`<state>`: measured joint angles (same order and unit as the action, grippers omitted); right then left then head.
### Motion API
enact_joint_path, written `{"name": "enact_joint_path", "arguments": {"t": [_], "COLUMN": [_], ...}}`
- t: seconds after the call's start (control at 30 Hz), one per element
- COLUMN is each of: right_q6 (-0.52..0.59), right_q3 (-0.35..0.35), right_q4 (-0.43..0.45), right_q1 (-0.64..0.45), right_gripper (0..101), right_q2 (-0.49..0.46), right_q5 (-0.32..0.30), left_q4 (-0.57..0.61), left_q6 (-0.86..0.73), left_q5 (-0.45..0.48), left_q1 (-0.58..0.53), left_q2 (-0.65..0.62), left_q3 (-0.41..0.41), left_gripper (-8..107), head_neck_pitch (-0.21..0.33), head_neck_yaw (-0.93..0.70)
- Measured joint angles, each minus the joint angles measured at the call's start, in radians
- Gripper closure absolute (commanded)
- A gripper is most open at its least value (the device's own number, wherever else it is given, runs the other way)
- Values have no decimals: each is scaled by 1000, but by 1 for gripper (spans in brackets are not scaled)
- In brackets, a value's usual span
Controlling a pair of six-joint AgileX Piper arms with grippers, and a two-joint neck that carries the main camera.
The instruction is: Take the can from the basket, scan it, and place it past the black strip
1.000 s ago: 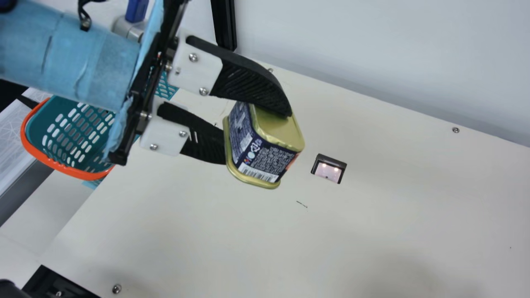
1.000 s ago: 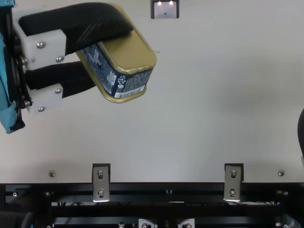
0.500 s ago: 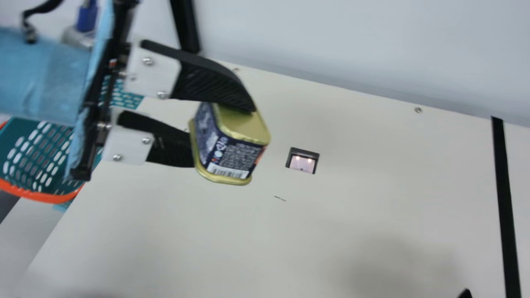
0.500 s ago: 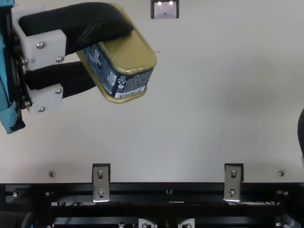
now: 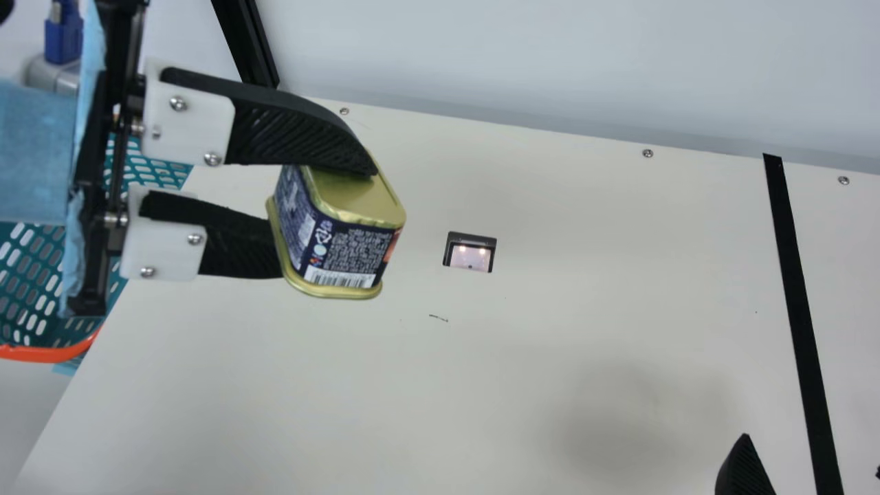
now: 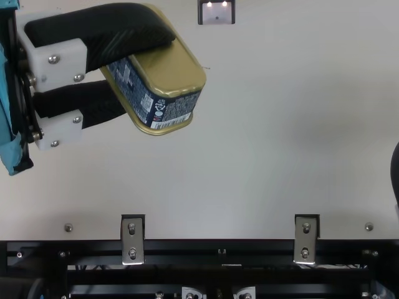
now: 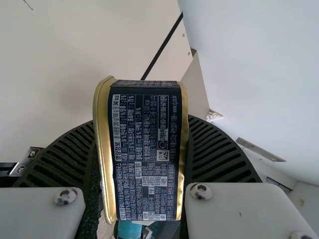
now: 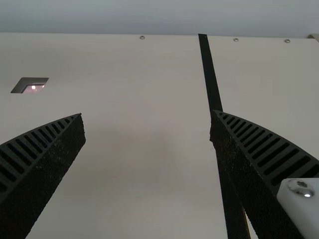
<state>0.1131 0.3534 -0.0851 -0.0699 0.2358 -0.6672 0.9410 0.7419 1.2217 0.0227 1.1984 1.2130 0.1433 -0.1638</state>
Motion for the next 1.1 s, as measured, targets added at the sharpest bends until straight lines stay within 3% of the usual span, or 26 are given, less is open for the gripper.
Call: {"name": "enact_joint_path", "arguments": {"t": [0.87, 1.1], "right_q6": [0, 0], "right_q3": [0, 0], "right_q4": [0, 0], "right_q1": [0, 0], "right_gripper": [0, 0], "right_q2": [0, 0], "right_q5": [0, 0], "left_q4": [48, 38], "left_q6": [-9, -82], "left_q5": [-4, -75], "left_q1": [-10, -24], "left_q2": [2, 7], "left_q3": [-21, -40], "left_gripper": [89, 89], "head_neck_pitch": [0, 0], "head_neck_yaw": [0, 0]}}
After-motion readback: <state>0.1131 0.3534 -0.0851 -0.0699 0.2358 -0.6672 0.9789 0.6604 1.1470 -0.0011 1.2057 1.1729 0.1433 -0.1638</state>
